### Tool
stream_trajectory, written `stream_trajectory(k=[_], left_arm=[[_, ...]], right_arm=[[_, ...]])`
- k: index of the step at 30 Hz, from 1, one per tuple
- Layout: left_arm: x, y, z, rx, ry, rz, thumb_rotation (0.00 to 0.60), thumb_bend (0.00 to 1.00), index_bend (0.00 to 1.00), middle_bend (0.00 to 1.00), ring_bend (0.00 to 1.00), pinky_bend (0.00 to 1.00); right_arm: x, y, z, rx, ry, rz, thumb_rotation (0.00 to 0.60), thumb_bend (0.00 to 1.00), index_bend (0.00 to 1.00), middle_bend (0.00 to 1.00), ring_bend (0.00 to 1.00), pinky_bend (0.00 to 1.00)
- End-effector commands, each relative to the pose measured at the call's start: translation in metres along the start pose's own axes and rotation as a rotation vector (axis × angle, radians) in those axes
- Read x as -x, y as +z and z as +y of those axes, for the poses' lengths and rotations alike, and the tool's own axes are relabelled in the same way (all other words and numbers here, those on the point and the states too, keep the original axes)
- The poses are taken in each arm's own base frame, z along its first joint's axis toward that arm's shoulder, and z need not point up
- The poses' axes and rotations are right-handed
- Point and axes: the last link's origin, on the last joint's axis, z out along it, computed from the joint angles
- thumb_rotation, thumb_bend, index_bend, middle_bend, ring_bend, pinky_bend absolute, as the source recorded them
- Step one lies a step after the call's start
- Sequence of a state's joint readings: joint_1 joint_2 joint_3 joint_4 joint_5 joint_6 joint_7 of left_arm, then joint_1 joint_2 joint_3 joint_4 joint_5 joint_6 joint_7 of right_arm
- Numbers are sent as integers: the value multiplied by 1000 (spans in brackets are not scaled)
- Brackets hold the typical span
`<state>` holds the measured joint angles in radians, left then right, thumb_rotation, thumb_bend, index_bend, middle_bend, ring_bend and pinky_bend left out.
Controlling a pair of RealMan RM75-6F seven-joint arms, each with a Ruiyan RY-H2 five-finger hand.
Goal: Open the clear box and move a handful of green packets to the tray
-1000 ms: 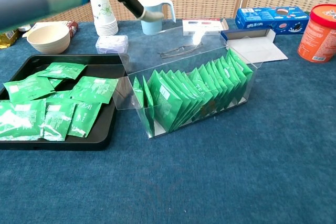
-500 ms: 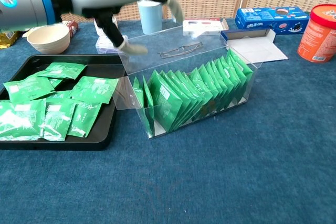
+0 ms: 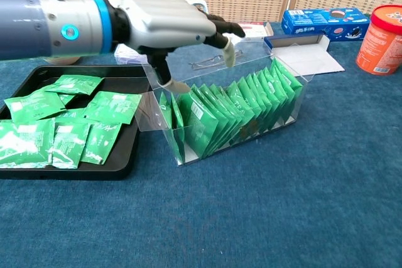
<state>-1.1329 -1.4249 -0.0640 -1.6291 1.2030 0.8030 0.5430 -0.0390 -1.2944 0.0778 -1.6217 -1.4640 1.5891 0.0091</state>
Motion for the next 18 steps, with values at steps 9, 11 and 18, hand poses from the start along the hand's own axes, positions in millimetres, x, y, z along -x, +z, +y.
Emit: stream_trajectory(k=[9,11,18], left_arm=[[7,20,18,11,49,-78,600,274,251,0,0,87],[9,22,18,10,54,-85,600,274,257,0,0,87],[13,31,18,1,60,-91,600,274,285,0,0,87]], right_arm=[[0,-1,4,14,4,2,600,346,0,20,0,49],[-1,-2,5,16,4,2,600,347,0,20,0,49],[-1,-4,7,25,7,11,600,347,0,20,0,49]])
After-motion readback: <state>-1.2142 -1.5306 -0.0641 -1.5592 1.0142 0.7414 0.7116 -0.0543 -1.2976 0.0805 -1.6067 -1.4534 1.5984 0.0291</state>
